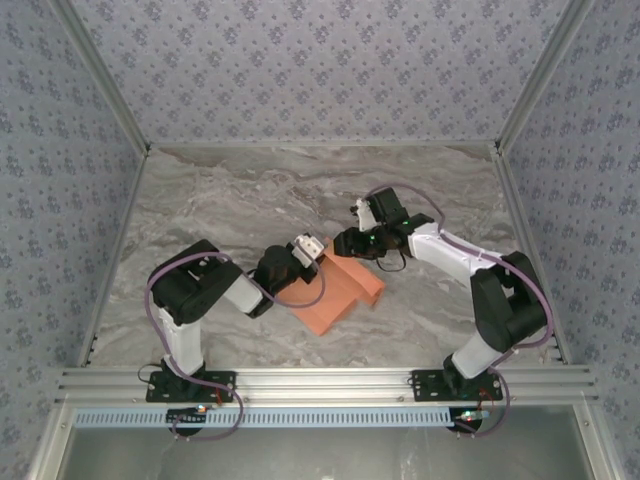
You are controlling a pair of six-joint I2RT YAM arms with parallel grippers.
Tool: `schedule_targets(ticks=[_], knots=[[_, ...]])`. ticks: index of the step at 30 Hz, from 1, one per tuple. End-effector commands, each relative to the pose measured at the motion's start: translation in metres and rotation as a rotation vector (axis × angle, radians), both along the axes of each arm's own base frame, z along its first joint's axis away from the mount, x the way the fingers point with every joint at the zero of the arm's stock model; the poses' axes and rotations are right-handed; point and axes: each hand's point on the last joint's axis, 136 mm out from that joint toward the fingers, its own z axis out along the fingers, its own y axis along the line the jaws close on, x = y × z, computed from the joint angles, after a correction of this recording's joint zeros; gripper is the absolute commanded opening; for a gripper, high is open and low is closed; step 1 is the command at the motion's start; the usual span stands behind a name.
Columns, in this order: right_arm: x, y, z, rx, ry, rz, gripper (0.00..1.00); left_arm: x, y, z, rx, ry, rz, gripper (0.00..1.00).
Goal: Fold the paper box
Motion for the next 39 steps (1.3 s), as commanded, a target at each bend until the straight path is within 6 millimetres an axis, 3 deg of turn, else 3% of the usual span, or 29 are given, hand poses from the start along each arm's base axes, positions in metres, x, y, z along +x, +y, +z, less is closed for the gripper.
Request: schedule_targets(ticks=[1, 4, 7, 18, 23, 28, 32, 39], knots=[[-0.009, -0.005, 0.027, 0.102, -0.037, 0.063, 0.49, -0.015, -0.001, -0.001, 0.014, 0.004, -0.101, 0.0], [-0.005, -0.021, 0.037, 0.12, -0.079, 0.059, 0.51, -0.017, -0.003, 0.001, 0.02, 0.052, -0.156, 0.0], [0.002, -0.031, 0.031, 0.093, -0.097, 0.05, 0.51, -0.012, -0.008, -0.003, 0.047, 0.086, -0.169, 0.02], [-0.006, -0.001, -0.008, 0.161, 0.032, 0.068, 0.5, -0.007, -0.005, -0.024, 0.017, 0.098, -0.129, 0.19], [-0.01, 0.005, -0.021, 0.147, 0.063, 0.061, 0.49, -0.003, -0.002, -0.035, 0.029, 0.102, -0.1, 0.2], [-0.011, 0.01, -0.028, 0.125, 0.084, 0.038, 0.46, 0.003, 0.004, -0.039, 0.027, 0.079, -0.054, 0.14], [-0.013, 0.014, -0.031, 0.115, 0.094, 0.02, 0.44, 0.005, 0.005, -0.042, 0.067, 0.067, -0.027, 0.01], [-0.02, 0.021, -0.022, 0.147, 0.091, -0.033, 0.43, 0.011, 0.008, -0.035, 0.075, 0.064, 0.012, 0.0]])
